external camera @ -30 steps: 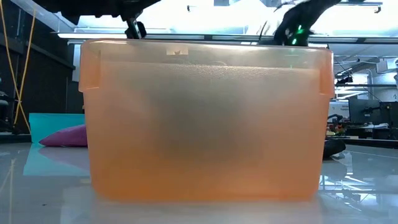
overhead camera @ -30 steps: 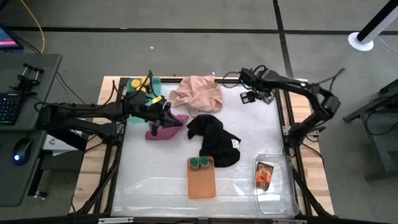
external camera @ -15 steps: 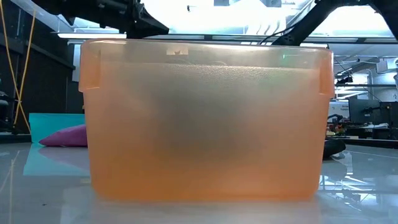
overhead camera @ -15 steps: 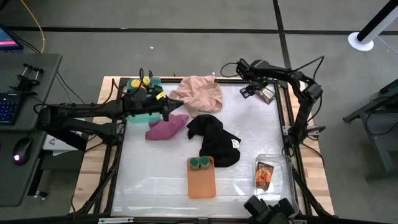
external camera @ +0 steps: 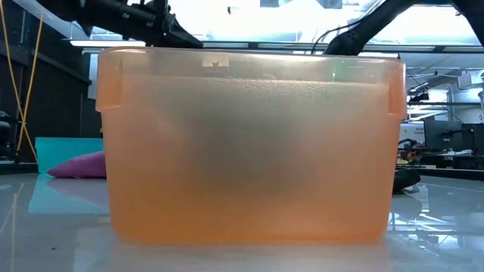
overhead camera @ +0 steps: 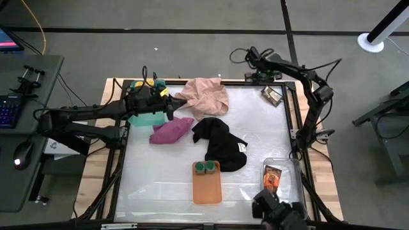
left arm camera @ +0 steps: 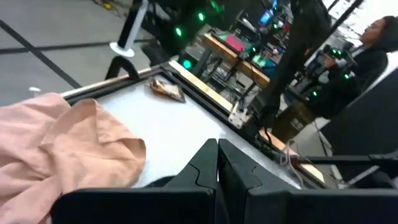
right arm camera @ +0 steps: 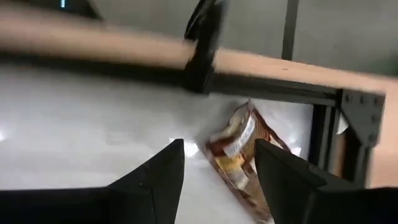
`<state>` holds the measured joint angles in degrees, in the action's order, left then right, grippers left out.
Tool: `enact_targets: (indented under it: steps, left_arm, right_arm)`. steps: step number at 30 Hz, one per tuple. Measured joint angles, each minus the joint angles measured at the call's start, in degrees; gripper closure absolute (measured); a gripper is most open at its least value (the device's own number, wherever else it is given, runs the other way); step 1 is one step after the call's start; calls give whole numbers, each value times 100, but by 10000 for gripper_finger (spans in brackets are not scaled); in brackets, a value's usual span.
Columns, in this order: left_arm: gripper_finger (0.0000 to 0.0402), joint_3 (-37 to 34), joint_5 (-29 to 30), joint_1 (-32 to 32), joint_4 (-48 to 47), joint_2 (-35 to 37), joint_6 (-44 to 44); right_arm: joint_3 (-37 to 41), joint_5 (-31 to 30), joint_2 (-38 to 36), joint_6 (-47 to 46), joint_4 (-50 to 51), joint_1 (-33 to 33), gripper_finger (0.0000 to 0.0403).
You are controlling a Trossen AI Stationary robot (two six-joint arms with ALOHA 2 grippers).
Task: Sort spices by type
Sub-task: Put the brown seasoning bag into the transparent bin
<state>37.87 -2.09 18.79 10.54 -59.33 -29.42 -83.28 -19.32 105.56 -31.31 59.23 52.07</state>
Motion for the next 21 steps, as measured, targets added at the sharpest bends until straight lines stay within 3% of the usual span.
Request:
enact_targets:
  steps: [5, 12, 17, 21]
  left_arm:
    - [402, 0, -579, 227, -275, 0, -35]
    - [401, 0, -1206, 373, -675, 0, 61]
    - [401, -1, -1578, 376, -902, 13, 481]
    - [401, -2, -1591, 476, -944, 13, 875]
  right_arm:
    - [-53, 88, 22, -1733, 17, 223, 247]
    - [63, 278, 26, -3331, 36, 87, 277]
    - [-276, -182, -118, -3010, 147, -581, 280]
    - [-796, -948, -176, -2664, 1290, -1196, 284]
